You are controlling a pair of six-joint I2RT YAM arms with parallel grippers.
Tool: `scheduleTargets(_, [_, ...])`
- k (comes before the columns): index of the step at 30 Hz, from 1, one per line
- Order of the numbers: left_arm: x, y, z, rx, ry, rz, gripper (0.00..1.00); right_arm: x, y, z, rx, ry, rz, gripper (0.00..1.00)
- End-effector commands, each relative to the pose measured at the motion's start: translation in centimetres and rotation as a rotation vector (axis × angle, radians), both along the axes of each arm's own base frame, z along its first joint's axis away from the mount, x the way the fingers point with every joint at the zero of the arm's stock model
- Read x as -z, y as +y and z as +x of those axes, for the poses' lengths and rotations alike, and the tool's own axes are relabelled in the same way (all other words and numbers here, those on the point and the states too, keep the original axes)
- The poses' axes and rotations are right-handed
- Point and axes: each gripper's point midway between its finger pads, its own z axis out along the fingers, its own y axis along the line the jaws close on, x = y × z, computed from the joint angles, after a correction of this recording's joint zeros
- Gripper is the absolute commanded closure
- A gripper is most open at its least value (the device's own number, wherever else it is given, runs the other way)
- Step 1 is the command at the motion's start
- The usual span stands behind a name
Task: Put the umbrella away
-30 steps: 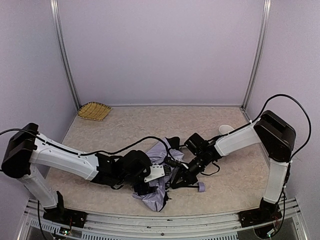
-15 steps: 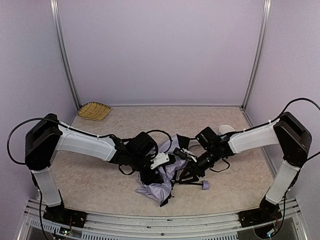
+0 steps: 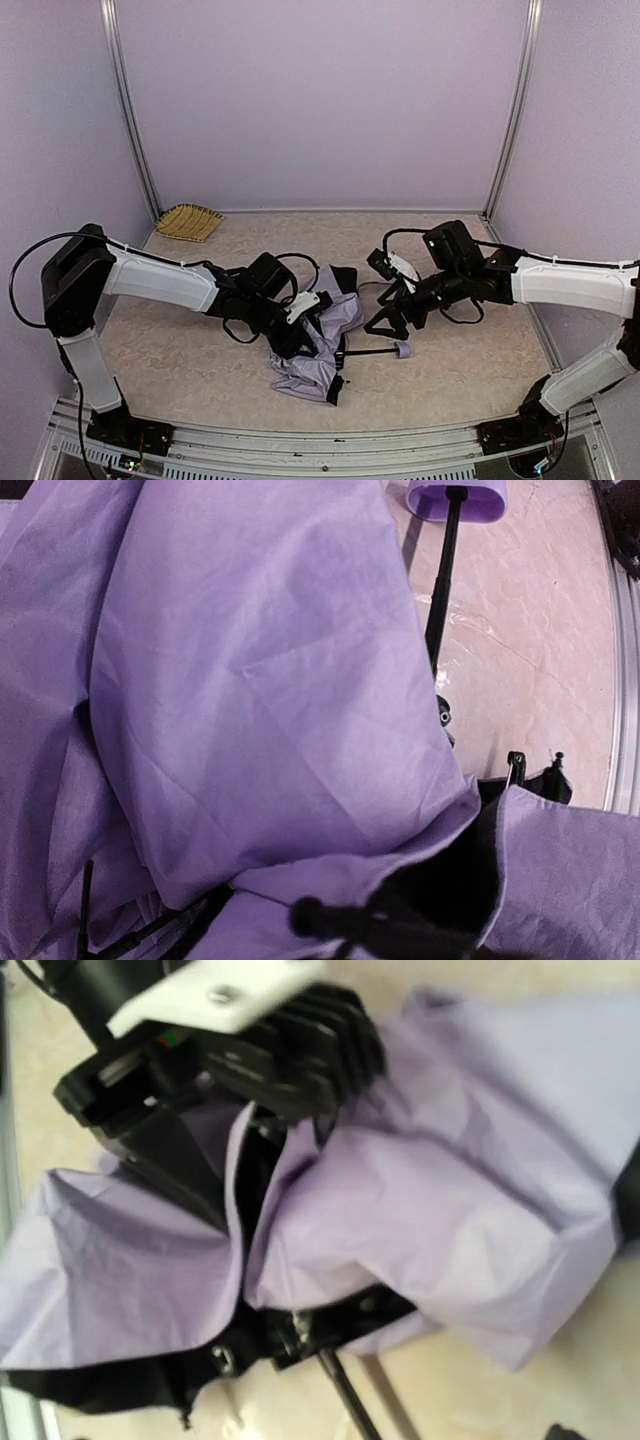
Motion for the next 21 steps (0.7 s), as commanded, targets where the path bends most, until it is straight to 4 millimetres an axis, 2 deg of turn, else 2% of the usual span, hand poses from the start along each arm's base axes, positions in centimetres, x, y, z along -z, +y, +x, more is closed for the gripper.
scheduleTargets(1, [1.2, 3.0, -3.1, -0.098, 0.178, 0.073, 0.53, -2.6, 1.7, -1.8, -0.092, -0.304, -0.001, 0.04])
scheduleTargets(3, [0.5, 3.3, -4.1, -0.110, 0.209, 0.039, 0.55, -3.3, 2.9, -3.8, -0.187, -0.420, 0.033, 0.05])
scheduleTargets(5, [0.3, 3.7, -4.5, -0.127, 0.224, 0.019, 0.56, -3.0, 3.7, -5.1, -0.262, -0.554, 0.042, 0.05])
scheduleTargets(10, [1.2, 3.7, -3.9, -0.155, 0.285, 0.007, 0.59, -0.8, 4.9, -7.4, -0.384, -0.724, 0.025, 0.04])
scheduleTargets(15, [3.1, 3.1, -3.0, -0.151, 0.361, 0.001, 0.61, 1.9, 7.3, -11.1, -0.510, -0.819, 0.026, 0.00])
scheduleTargets(17, [3.5, 3.0, -2.9, -0.135, 0.377, -0.004, 0.61, 3.0, 8.3, -11.7, -0.530, -0.849, 0.028, 0.00])
scheduleTargets(21, [4.2, 2.9, -2.8, -0.112, 0.421, -0.022, 0.61, 4.3, 10.6, -11.5, -0.558, -0.864, 0.048, 0.01])
